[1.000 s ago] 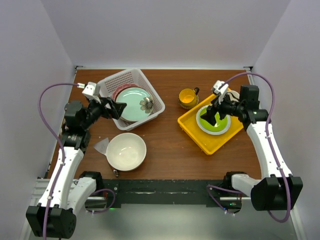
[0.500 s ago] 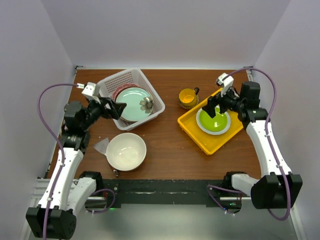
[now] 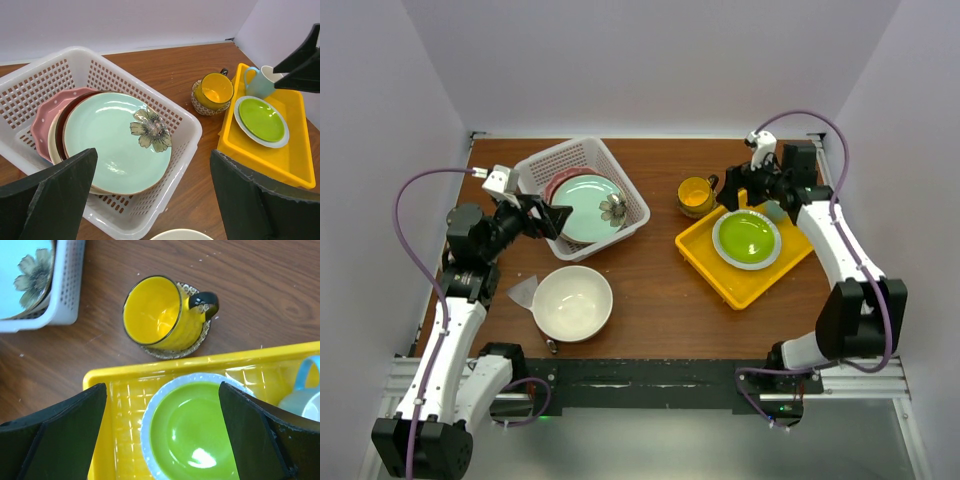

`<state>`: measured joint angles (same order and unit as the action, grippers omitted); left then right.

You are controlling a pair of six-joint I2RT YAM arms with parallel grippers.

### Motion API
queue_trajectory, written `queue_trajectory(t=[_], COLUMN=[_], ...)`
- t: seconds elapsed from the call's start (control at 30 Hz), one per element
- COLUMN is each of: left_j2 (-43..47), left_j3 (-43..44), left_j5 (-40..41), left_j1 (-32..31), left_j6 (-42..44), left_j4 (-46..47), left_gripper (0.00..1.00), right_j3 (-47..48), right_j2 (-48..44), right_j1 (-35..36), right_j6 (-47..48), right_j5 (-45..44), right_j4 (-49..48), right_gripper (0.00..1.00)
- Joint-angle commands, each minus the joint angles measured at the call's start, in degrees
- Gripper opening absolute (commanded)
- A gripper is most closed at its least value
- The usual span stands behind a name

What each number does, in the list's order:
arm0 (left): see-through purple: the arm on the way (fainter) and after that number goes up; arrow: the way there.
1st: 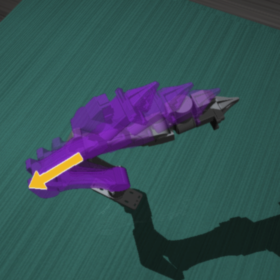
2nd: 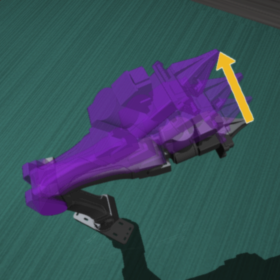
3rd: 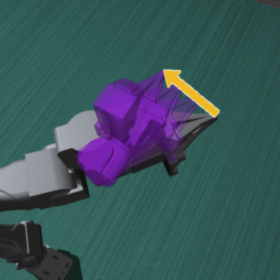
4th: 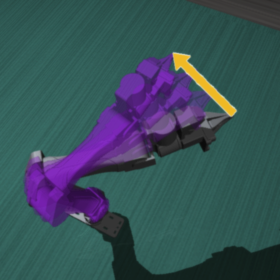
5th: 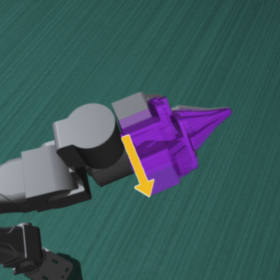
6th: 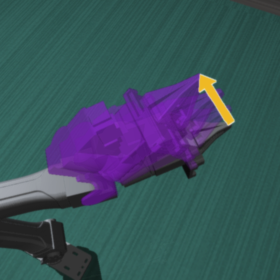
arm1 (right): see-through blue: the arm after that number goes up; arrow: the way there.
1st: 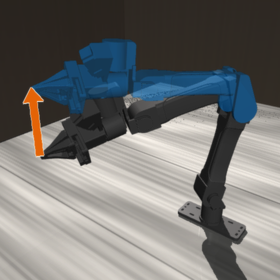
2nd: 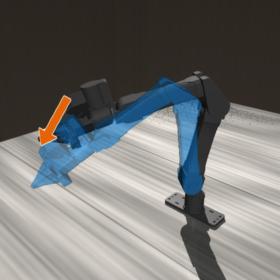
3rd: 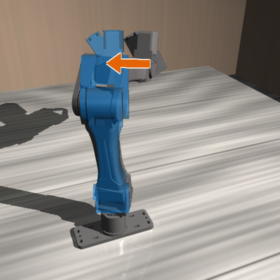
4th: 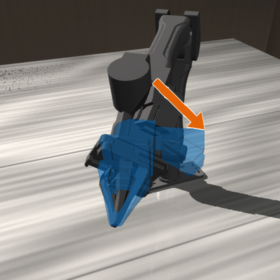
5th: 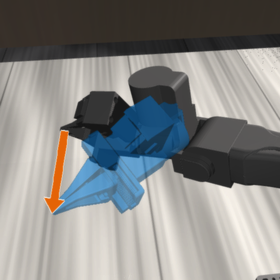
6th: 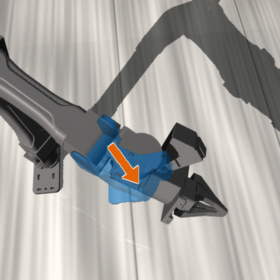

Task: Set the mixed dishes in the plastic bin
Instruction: Pick up the bowl from the center of the board.

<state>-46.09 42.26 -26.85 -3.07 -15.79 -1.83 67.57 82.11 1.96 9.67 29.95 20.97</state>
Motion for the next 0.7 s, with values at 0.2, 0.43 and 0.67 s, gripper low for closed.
queue_trajectory(t=[0.2, 0.43, 0.67], left_j2=[-0.58, -0.85, -0.06], left_j3=[-0.42, -0.42, 0.37], left_j5=[0.13, 0.65, 9.52], left_j1=[0.35, 0.52, 0.78], left_j6=[1.11, 1.20, 1.12], left_j4=[2.00, 1.91, -2.13], left_gripper=[1.00, 1.00, 1.00], right_j3=[11.97, 18.65, 15.06], right_j2=[9.38, 12.72, 12.55], right_j1=[10.69, 17.71, 33.01], right_j6=[1.91, 21.94, 43.29], right_j5=[-13.69, 7.81, 15.57], right_j4=[1.88, 19.35, 29.30], right_gripper=[0.97, 0.95, 0.96])
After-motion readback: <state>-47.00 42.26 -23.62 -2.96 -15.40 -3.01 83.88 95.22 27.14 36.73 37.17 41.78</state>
